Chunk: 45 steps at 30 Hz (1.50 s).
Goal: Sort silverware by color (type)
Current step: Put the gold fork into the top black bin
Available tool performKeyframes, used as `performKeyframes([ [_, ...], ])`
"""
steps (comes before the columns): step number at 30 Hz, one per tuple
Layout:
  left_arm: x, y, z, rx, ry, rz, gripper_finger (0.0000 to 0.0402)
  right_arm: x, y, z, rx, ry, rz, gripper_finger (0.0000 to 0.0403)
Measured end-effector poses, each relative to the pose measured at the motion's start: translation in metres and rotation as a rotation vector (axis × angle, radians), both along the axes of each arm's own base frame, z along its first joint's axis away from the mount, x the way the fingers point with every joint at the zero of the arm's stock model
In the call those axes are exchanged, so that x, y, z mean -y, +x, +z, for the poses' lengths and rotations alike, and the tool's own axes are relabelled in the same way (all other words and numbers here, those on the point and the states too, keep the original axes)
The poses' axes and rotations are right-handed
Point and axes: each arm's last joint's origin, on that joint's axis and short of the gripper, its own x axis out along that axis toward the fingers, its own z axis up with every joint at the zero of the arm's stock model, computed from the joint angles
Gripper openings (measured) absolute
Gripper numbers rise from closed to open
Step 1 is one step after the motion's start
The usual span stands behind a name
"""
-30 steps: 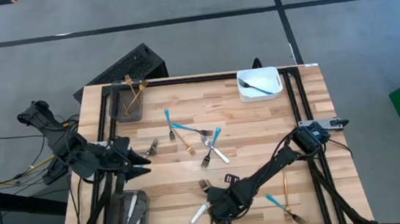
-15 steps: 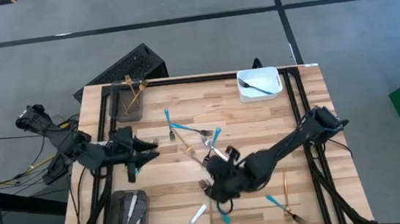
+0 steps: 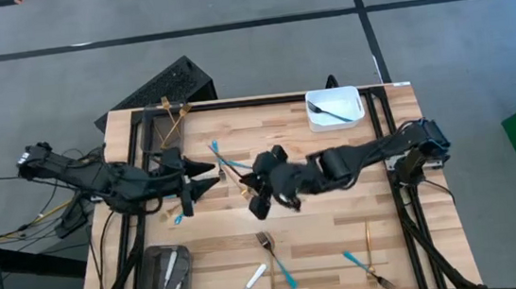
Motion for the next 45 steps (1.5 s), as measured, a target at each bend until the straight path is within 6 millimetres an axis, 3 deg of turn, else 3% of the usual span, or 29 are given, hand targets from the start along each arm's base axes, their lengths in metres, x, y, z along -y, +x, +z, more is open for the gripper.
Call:
performKeyframes([
  [2, 0.001, 0.007, -0.001, 0.007, 0.028, 0.002, 0.0204, 0.000, 0.000, 0.007, 0.037, -0.021, 0.039, 0.0024],
  [11, -0.006, 0.027, 0.007, 0.117, 0.113, -0.003, 0.0191, 0.000, 0.003, 0.003, 0.005, -0.067, 0.129, 0.0025],
  [14, -0.013, 0.029, 0.007, 0.119, 0.102, -0.021, 0.0149, 0.002, 0.003, 0.002, 0.000, -0.065, 0.123, 0.0025],
  [20, -0.028, 0.032, 0.006, 0.113, 0.062, -0.020, 0.0019, 0.015, 0.006, 0.003, 0.016, -0.003, 0.056, 0.0048],
  [25, -0.049, 0.030, -0.008, -0.032, 0.036, 0.086, 0.0012, 0.045, 0.010, 0.004, 0.069, 0.153, -0.086, 0.0084],
  [27, -0.061, 0.028, -0.016, -0.143, 0.048, 0.134, 0.0009, 0.059, 0.010, 0.005, 0.087, 0.213, -0.147, 0.0097],
  [32, -0.104, 0.005, -0.007, -0.414, 0.063, 0.285, 0.0007, 0.079, 0.011, -0.001, 0.041, 0.318, -0.142, 0.0125],
  [38, -0.159, -0.027, -0.006, -0.627, 0.102, 0.487, 0.0008, 0.081, 0.009, -0.007, -0.045, 0.288, -0.073, 0.0143],
  [45, -0.222, -0.052, -0.034, -0.754, -0.120, 0.579, 0.0007, 0.081, 0.004, -0.014, -0.151, 0.227, -0.051, 0.0143],
])
